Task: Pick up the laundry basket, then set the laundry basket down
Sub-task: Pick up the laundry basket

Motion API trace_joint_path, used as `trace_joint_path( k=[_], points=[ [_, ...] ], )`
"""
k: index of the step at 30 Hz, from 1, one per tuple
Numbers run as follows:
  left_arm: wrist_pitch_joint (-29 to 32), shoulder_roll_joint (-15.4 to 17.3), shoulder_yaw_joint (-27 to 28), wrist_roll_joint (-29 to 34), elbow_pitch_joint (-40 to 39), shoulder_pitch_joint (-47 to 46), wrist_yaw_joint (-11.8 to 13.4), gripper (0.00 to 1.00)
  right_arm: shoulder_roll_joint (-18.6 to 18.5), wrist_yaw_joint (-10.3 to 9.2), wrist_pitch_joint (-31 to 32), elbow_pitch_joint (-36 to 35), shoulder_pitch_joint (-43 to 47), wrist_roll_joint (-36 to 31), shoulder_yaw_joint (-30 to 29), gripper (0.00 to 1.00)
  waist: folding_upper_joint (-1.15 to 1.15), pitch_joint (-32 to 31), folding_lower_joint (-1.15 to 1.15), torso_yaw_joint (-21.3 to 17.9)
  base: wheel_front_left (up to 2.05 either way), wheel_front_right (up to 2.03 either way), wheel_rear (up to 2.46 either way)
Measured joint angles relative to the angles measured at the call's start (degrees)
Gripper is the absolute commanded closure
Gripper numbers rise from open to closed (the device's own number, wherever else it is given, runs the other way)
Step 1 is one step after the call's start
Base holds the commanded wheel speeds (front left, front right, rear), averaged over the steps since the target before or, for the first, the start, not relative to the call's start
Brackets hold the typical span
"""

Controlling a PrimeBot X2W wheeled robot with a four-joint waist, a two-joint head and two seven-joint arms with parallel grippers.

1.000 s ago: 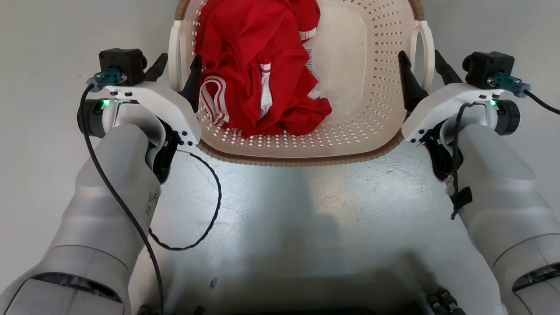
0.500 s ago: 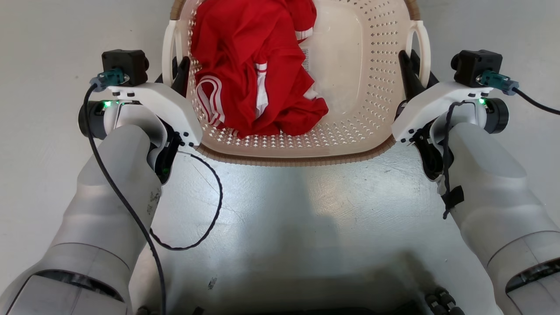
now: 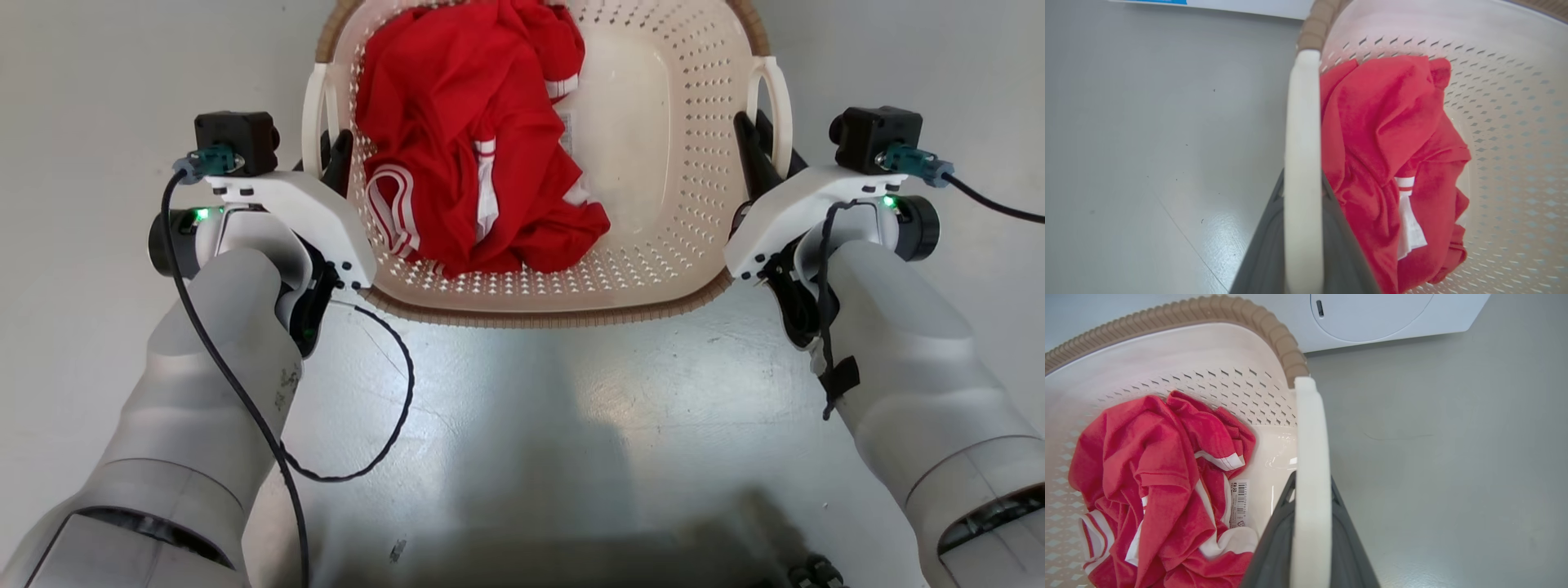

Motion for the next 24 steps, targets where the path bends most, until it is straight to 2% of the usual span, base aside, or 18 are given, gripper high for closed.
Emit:
trace_joint_path(
  k=[15, 24],
  points=[
    [3.49, -0.47, -4.38, -4.33, 1.36, 6.63, 0.01, 1.00, 0.52, 0.00, 3.31, 3.03, 5.10, 6.01, 6.36, 1.00, 0.00, -10.57, 0.00, -0.56, 0.00, 0.00, 0.00],
    [7.53, -0.94, -6.71, -7.54, 1.85, 12.62, 0.16, 1.00, 0.53, -0.14, 6.70, 3.20, 10.85, 9.29, 11.00, 1.00, 0.00, -20.08, 0.00, -0.89, 0.00, 0.00, 0.00]
  ],
)
